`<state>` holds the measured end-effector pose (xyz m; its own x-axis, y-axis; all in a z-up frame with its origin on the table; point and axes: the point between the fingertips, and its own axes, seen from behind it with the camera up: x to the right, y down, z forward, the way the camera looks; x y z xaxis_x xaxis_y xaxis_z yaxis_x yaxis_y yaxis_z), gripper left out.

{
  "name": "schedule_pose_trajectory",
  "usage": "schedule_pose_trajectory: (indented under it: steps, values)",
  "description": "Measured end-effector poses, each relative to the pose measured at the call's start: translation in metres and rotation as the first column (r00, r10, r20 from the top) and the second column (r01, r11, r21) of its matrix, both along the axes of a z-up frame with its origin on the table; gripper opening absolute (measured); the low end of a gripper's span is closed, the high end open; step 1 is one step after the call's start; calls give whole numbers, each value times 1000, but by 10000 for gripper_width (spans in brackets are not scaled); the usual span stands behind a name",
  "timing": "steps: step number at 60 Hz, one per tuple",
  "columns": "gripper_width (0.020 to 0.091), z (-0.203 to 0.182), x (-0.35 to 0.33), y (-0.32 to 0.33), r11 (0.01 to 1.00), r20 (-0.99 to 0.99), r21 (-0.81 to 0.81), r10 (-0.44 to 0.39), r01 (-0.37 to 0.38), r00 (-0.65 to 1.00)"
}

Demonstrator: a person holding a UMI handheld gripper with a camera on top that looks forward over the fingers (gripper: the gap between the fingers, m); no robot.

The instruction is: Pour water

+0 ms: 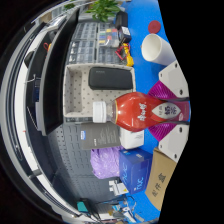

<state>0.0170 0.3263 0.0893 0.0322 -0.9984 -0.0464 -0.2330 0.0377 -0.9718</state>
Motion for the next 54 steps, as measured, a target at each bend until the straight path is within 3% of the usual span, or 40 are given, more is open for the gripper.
schedule_pose_trajectory:
  steps: [10, 19, 31, 35, 48, 54]
  values:
    - [264, 3, 3, -8, 982, -61, 191, 15, -3, 998]
    - [265, 19, 2, -15, 870, -93, 492, 27, 22, 995]
    - [273, 41, 3, -19, 528, -113, 845, 25, 83, 993]
    - [272, 43, 2, -19, 371, -127, 922, 36, 105, 991]
    - [272, 59, 4, -42, -34, -165, 986, 14, 165, 986]
    - [272, 61, 5, -44, -173, -183, 968, 25, 184, 983]
